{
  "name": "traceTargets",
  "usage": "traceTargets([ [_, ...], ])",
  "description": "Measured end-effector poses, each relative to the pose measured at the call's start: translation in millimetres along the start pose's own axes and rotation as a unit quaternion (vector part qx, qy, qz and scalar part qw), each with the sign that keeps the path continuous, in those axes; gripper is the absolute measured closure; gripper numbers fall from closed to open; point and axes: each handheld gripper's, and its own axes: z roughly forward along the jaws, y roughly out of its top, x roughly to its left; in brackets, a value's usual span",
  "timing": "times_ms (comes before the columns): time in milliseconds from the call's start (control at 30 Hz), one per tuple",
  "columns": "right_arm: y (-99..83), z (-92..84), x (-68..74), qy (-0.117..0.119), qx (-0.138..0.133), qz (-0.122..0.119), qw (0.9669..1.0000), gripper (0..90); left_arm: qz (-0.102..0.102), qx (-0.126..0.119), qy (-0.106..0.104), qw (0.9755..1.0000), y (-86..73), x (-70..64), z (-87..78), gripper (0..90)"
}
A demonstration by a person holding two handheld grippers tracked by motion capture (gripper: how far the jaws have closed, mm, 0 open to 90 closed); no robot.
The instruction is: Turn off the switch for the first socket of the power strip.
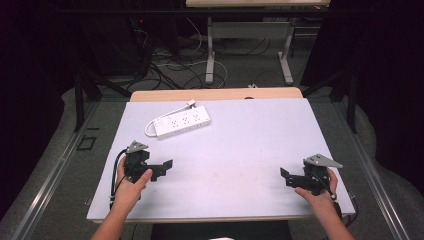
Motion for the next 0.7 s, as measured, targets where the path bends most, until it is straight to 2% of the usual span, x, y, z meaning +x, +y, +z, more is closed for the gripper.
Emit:
traceTargets([
  [33, 0.1, -0.2, -0.2, 0.002, 0.0, -0.001, 1.0, 4.9, -0.006, -0.006, -0.001, 1.0, -1.5, 0.0, -0.1, 0.3],
  [200, 0.3, -0.4, -2.0, 0.002, -0.002, 0.0, 1.0, 4.8, -0.008, -0.016, 0.003, 0.9998, -7.3, 2.7, -2.1, 0.3],
  [233, 0.3, -0.5, -2.0, 0.002, -0.002, 0.001, 1.0, 4.9, -0.003, -0.012, 0.002, 0.9999, -7.6, 4.0, -3.2, 0.3],
  [267, 0.3, -0.5, -2.0, 0.002, -0.003, 0.001, 1.0, 4.9, -0.009, -0.019, 0.002, 0.9998, -8.6, 3.7, -3.1, 0.3],
  [333, 0.4, -0.5, -2.0, 0.002, -0.002, 0.001, 1.0, 4.9, -0.004, -0.015, -0.001, 0.9999, -9.8, 5.3, -5.1, 0.3],
  [367, 0.5, -0.5, -2.1, 0.002, -0.002, 0.0, 1.0, 4.8, -0.007, -0.023, 0.001, 0.9997, -11.2, 5.2, -4.1, 0.3],
  [400, 0.3, -0.2, -2.1, 0.002, -0.002, 0.0, 1.0, 4.8, -0.004, -0.016, -0.001, 0.9999, -11.9, 6.1, -5.0, 0.3],
  [433, 0.3, -0.2, -2.2, 0.002, -0.002, -0.001, 1.0, 4.8, -0.002, -0.025, 0.006, 0.9997, -13.6, 5.8, -3.5, 0.3],
  [467, 0.2, -0.2, -2.3, 0.002, -0.002, 0.0, 1.0, 4.8, 0.002, -0.017, 0.005, 0.9998, -14.2, 6.4, -4.7, 0.3],
  [500, 0.2, -0.2, -2.3, 0.002, -0.002, 0.001, 1.0, 4.8, -0.001, -0.025, 0.008, 0.9997, -15.9, 5.6, -3.2, 0.3],
  [533, 0.2, -0.2, -2.5, 0.002, -0.002, 0.001, 1.0, 4.9, 0.002, -0.013, 0.003, 0.9999, -16.1, 6.8, -5.1, 0.3],
  [567, 0.2, -0.2, -2.9, 0.002, -0.001, 0.001, 1.0, 4.9, -0.001, -0.022, 0.005, 0.9998, -17.7, 6.5, -4.0, 0.3],
  [633, 0.2, 0.0, -3.4, 0.001, -0.001, 0.002, 1.0, 4.8, -0.005, -0.016, 0.003, 0.9999, -19.2, 6.6, -5.4, 0.3],
  [667, 0.2, 0.1, -3.4, 0.001, 0.0, 0.002, 1.0, 4.9, -0.002, -0.025, 0.006, 0.9997, -20.3, 6.8, -4.5, 0.3],
  [700, 0.2, 0.1, -3.3, 0.001, -0.001, 0.001, 1.0, 4.8, -0.001, -0.022, 0.005, 0.9998, -20.5, 7.3, -5.2, 0.3],
])
